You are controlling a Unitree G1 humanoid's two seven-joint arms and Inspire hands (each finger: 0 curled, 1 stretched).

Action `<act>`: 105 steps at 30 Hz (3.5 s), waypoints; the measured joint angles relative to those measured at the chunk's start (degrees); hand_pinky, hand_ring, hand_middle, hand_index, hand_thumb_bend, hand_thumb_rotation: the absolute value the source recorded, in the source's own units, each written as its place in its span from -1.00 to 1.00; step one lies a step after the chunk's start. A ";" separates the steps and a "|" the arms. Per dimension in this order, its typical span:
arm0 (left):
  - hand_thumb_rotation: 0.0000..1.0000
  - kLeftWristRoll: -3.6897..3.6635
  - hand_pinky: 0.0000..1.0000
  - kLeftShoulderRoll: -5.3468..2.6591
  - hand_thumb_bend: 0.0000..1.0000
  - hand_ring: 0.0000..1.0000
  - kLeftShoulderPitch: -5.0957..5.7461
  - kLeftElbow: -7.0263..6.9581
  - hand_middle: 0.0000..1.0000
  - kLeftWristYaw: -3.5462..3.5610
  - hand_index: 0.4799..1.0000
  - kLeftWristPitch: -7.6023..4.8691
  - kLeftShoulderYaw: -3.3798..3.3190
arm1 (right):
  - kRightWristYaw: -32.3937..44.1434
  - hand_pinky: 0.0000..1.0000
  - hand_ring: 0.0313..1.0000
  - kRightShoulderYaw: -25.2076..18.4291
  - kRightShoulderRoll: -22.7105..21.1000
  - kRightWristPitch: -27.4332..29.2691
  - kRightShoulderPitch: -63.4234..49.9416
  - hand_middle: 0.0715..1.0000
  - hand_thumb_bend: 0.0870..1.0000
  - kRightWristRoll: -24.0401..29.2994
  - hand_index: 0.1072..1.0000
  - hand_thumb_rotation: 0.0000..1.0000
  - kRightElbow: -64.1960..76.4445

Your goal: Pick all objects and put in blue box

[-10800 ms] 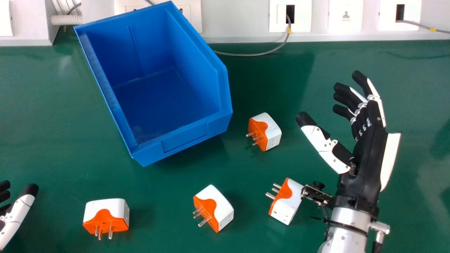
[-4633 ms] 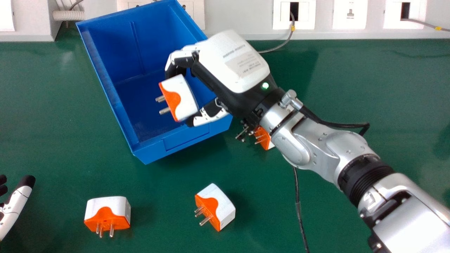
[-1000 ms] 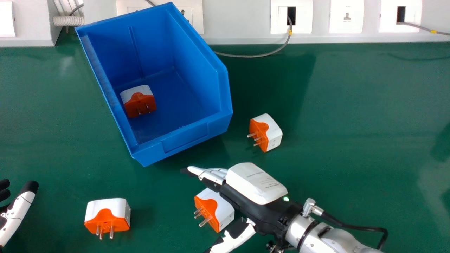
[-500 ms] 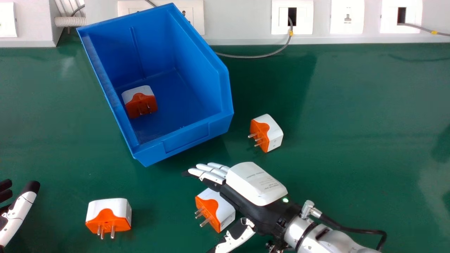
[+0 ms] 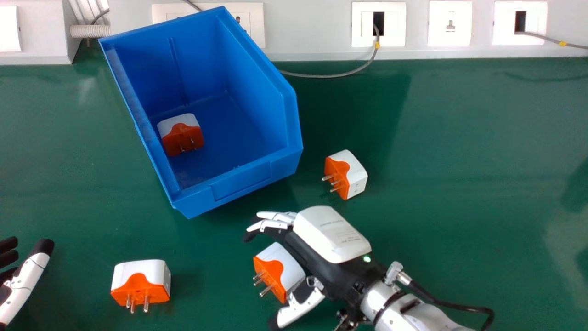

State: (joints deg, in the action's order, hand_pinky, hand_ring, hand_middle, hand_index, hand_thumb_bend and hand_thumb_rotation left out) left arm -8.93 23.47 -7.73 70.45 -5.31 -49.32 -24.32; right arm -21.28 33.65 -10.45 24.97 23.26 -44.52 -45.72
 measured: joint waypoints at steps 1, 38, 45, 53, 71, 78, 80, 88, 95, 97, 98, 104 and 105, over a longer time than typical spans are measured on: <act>-0.31 -0.01 0.34 0.00 0.69 0.46 0.00 -0.04 0.45 0.21 0.01 -0.04 0.00 | -0.28 -0.21 -0.12 -0.26 0.06 -0.39 0.09 -0.11 -0.03 0.41 -0.05 -1.00 -0.20; -0.33 -0.29 0.36 0.17 0.70 0.46 0.00 -0.07 0.44 -0.42 0.00 -0.38 -0.42 | -16.77 -0.24 -0.15 -5.28 -2.98 13.53 -7.18 -0.10 -0.09 0.11 -0.16 -1.00 16.79; -0.32 -0.16 0.36 0.17 0.69 0.46 -0.25 0.00 0.44 -0.99 0.00 -0.16 -0.32 | -17.16 -0.32 -0.14 -7.25 -0.73 13.01 -4.19 -0.10 -0.09 -0.91 -0.24 -1.00 20.32; -0.32 -0.17 0.35 0.11 0.69 0.46 -0.54 0.00 0.45 -1.03 0.01 -0.03 -0.47 | -20.87 -0.36 -0.15 -9.40 0.52 10.44 3.53 -0.08 -0.10 -4.93 -0.25 -1.00 21.35; -0.32 -0.52 0.33 0.41 0.70 0.45 -1.94 0.36 0.44 -0.96 -0.01 1.18 -0.69 | -23.08 -0.23 -0.16 -5.79 3.38 6.01 28.93 -0.10 -0.10 -7.53 -0.15 -1.00 -11.70; -0.34 -0.68 0.33 0.40 0.70 0.45 -2.27 0.40 0.43 -0.80 -0.02 1.21 -0.73 | -22.15 -0.27 -0.14 -3.03 7.50 1.98 35.44 -0.10 -0.09 -7.48 -0.14 -1.00 -25.05; -0.34 -0.66 0.33 0.40 0.70 0.45 -2.35 0.39 0.43 -0.94 -0.02 1.21 -0.73 | -22.01 -0.27 -0.14 -2.33 8.02 1.53 35.71 -0.10 -0.09 -7.50 -0.14 -1.00 -26.47; -0.33 -0.37 0.33 0.39 0.70 0.44 -2.37 0.40 0.43 -1.90 -0.02 1.21 -0.57 | -22.09 -0.30 -0.13 0.16 9.10 0.52 36.95 -0.08 -0.10 -7.55 -0.12 -1.00 -28.12; -0.33 -0.23 0.34 0.34 0.71 0.45 -2.58 0.41 0.43 -2.20 -0.01 1.26 -0.41 | -22.27 -0.36 -0.16 0.99 9.61 0.56 37.64 -0.08 -0.10 -7.55 -0.07 -1.00 -28.12; -0.32 -0.23 0.32 0.34 0.72 0.44 -2.61 0.44 0.43 -2.26 -0.02 1.26 -0.40 | -22.28 -0.37 -0.16 1.09 9.57 0.48 37.98 -0.07 -0.11 -7.55 -0.03 -1.00 -28.12; -0.32 -0.22 0.31 0.34 0.72 0.43 -2.65 0.46 0.43 -2.29 -0.03 1.27 -0.39 | -22.41 -0.38 -0.17 1.16 9.56 0.40 38.15 -0.07 -0.11 -7.55 -0.01 -1.00 -28.12; -0.31 -0.14 0.31 0.36 0.71 0.43 -2.72 0.48 0.43 -2.85 -0.03 1.28 0.13 | -24.45 -0.37 -0.14 1.74 9.54 0.22 38.41 -0.02 -0.11 -7.61 -0.05 -1.00 -28.12; -0.31 -0.15 0.32 0.36 0.72 0.43 -2.73 0.48 0.43 -2.86 -0.02 1.28 0.16 | -25.11 -0.31 -0.05 2.07 9.58 -0.60 38.43 0.08 -0.12 -7.75 -0.07 -1.00 -28.12</act>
State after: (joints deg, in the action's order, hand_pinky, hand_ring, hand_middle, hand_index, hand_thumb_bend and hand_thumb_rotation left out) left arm -9.08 23.83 -10.46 70.92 -8.17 -48.03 -24.17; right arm -46.39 35.72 -0.88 24.37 61.69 -52.27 -73.84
